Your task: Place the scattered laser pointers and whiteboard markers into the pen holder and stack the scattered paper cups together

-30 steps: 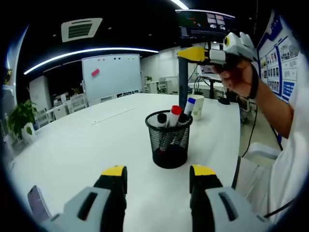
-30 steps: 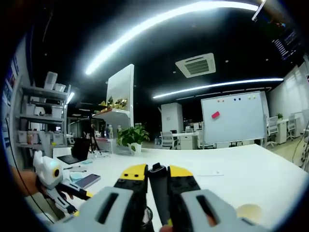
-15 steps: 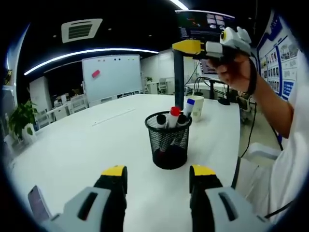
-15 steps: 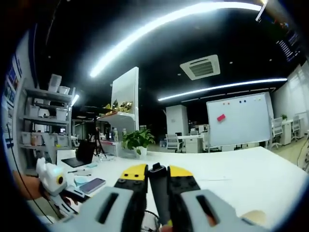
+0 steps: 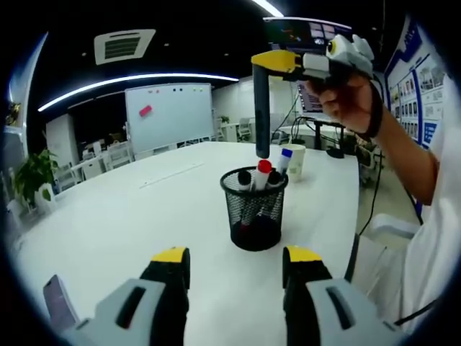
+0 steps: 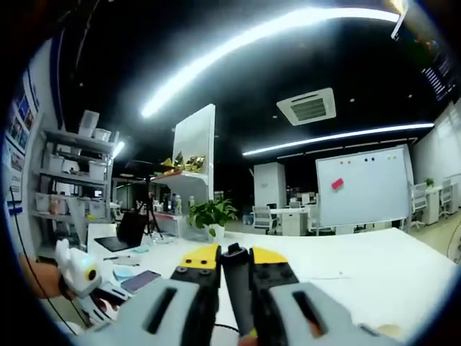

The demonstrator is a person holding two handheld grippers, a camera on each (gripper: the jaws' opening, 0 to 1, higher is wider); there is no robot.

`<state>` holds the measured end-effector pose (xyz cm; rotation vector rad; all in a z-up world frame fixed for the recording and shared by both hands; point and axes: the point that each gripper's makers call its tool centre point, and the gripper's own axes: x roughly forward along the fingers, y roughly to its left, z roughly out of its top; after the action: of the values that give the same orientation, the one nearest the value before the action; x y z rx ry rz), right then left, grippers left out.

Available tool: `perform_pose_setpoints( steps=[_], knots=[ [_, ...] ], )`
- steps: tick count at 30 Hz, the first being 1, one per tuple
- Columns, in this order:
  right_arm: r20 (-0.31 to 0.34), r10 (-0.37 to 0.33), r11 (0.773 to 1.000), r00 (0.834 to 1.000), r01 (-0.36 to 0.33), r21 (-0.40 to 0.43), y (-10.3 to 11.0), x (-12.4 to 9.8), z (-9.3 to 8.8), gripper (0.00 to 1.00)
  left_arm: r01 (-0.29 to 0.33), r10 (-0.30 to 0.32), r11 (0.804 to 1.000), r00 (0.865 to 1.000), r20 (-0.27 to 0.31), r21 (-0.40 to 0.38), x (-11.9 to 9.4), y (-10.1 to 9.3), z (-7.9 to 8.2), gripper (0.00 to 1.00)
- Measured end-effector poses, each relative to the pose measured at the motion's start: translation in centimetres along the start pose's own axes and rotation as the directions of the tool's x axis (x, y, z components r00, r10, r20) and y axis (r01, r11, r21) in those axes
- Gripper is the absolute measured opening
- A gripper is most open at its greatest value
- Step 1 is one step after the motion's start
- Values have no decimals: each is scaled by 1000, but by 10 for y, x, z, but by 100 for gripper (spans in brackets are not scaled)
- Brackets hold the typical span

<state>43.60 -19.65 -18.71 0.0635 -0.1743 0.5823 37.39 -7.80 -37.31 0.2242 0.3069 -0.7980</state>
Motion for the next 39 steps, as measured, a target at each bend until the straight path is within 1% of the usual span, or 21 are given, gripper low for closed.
perform_pose_setpoints(
  steps=[3, 6, 8, 17, 27, 32, 39],
  knots=[
    [6, 19, 1000, 1000, -19, -3, 6, 1, 1, 15, 4, -4, 1000, 1000, 1, 1, 0, -1, 1, 52],
    [8, 30, 999, 1000, -30, -29, 11, 2, 1, 15, 1, -1, 1000, 1000, -1, 3, -1, -1, 0, 52],
    [7, 37, 999, 999, -37, -32, 12, 2, 1, 15, -2, 2, 1000, 1000, -2, 2, -1, -1, 0, 52],
    [1, 58, 998, 998, -58, -13, 19, 5, -4, 15, -4, 4, 1000, 1000, -7, -4, -2, -1, -3, 52],
    [-24, 78, 997, 997, -77, 9, 28, 9, -20, 15, -3, 3, 1000, 1000, -8, -10, -3, 0, -5, 52],
    [-28, 77, 996, 997, -76, 38, 28, 10, -26, 15, -4, 4, 1000, 1000, -9, -10, -3, -1, -5, 52],
    [-49, 72, 997, 996, -71, 33, 27, 10, -34, 15, -6, 6, 1000, 1000, -8, -14, -4, -1, -6, 52]
  ],
)
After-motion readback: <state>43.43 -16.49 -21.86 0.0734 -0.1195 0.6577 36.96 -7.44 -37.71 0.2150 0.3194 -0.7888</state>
